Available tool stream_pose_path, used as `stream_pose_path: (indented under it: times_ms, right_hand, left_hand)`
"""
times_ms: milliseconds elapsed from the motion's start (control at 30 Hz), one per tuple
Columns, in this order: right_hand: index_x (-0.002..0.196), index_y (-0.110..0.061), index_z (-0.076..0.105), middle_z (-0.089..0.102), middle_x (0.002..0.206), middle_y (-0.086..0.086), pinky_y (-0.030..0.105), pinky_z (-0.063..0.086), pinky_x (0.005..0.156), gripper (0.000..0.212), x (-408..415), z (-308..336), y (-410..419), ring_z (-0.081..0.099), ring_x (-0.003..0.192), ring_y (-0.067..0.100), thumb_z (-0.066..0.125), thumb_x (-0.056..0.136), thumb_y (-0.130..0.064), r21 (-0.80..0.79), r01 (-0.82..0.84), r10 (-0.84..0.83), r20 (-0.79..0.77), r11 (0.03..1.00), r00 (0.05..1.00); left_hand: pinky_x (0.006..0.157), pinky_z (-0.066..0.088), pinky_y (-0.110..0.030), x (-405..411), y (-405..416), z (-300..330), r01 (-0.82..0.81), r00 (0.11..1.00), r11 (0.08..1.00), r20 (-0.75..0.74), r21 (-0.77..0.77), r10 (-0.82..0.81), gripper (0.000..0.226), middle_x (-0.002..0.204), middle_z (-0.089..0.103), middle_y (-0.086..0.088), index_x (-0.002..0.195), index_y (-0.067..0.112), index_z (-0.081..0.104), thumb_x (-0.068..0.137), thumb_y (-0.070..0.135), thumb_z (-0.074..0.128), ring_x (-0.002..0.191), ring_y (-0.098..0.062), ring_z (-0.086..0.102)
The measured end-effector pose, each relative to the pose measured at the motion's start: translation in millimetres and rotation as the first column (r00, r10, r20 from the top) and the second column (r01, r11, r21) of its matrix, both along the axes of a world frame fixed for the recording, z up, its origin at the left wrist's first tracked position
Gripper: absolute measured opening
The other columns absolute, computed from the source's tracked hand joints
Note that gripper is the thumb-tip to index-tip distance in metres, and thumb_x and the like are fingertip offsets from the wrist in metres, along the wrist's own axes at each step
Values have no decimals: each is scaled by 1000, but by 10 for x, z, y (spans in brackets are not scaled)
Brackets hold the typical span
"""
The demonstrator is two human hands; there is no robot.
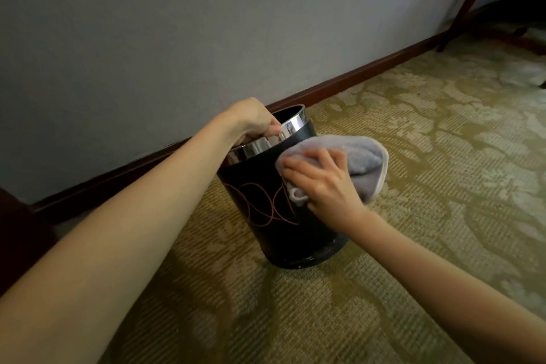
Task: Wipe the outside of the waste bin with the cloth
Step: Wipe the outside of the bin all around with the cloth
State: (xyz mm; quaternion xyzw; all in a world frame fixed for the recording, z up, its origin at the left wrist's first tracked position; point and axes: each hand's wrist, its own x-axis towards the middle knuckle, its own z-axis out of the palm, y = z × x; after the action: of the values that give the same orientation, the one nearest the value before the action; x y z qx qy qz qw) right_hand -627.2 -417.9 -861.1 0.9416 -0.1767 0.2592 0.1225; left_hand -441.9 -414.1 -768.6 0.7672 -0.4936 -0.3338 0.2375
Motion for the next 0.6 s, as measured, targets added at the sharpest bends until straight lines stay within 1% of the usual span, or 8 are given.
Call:
stream_pose_path:
  times_ms: [67, 100, 233, 300, 467, 533, 567, 600]
  right_hand:
    - [110, -16, 69, 64, 122, 0, 41, 29, 81, 35, -104, -167, 127, 43, 108, 28, 50, 81, -16, -14, -24, 24, -41, 1000, 999]
    - [108, -16, 70, 65, 119, 0, 40, 29, 79, 33, -189, -277, 204, 43, 104, 27, 49, 83, -17, -25, -48, 46, -88, 999, 995]
    - [92, -23, 72, 67, 108, -6, 37, 34, 74, 25, -577, -698, 499, 48, 96, 22, 47, 90, -25, -58, -144, 113, -374, 988, 921]
    - [89, -25, 71, 66, 102, -9, 35, 34, 74, 24, -639, -717, 521, 54, 92, 20, 47, 91, -28, -29, -140, 116, -413, 990, 903]
    - [107, -17, 68, 65, 113, -2, 39, 31, 77, 32, -235, -192, 242, 47, 98, 25, 46, 85, -23, -26, -61, 55, -180, 998, 982]
    - [110, -17, 67, 63, 119, -1, 40, 29, 81, 34, -35, 52, 121, 44, 105, 25, 47, 82, -21, -25, -27, 24, -111, 999, 993]
    - [109, -17, 67, 64, 119, -1, 40, 28, 82, 33, 37, 124, 92, 43, 107, 25, 48, 82, -21, -27, -18, 16, -93, 999, 996]
    - [108, -17, 68, 64, 118, -1, 39, 28, 83, 32, 81, 151, 86, 42, 108, 25, 48, 83, -20, -30, -14, 12, -76, 999, 997]
  left_hand:
    - [70, 42, -30, 21, 23, 18, 6, 1000, 1000, -9, 25, -6, 26, 93, 67, -10, 113, 13, 68, 89, 18, 62, 78, -18, 60]
    - [74, 45, -35, 35, 26, 13, 7, 1000, 1000, 1, 24, -7, 26, 93, 67, -11, 112, 12, 69, 88, 19, 62, 79, -20, 61]
    - [86, 49, -40, 63, 51, 11, -16, 999, 1000, 50, -5, 16, 25, 106, 68, -16, 109, 10, 70, 88, 21, 63, 104, -30, 62]
    - [93, 46, -43, 58, 66, -3, -32, 998, 999, 46, -10, 32, 22, 110, 68, -13, 105, 12, 71, 88, 22, 63, 111, -32, 58]
    - [76, 44, -28, 18, 53, -25, -23, 998, 999, 54, -37, 25, 22, 97, 66, -6, 105, 14, 71, 86, 23, 65, 86, -21, 60]
    - [66, 40, -25, -12, 67, -22, 0, 999, 999, 47, -35, 1, 20, 87, 65, -7, 103, 13, 73, 86, 21, 66, 68, -19, 54]
    - [65, 38, -24, -17, 70, -27, 4, 999, 999, 47, -40, -3, 18, 86, 66, -9, 101, 13, 73, 86, 20, 66, 64, -17, 41]
    - [65, 38, -23, -9, 67, -33, 6, 998, 999, 56, -47, -3, 18, 87, 69, -9, 100, 13, 74, 86, 20, 66, 70, -13, 58]
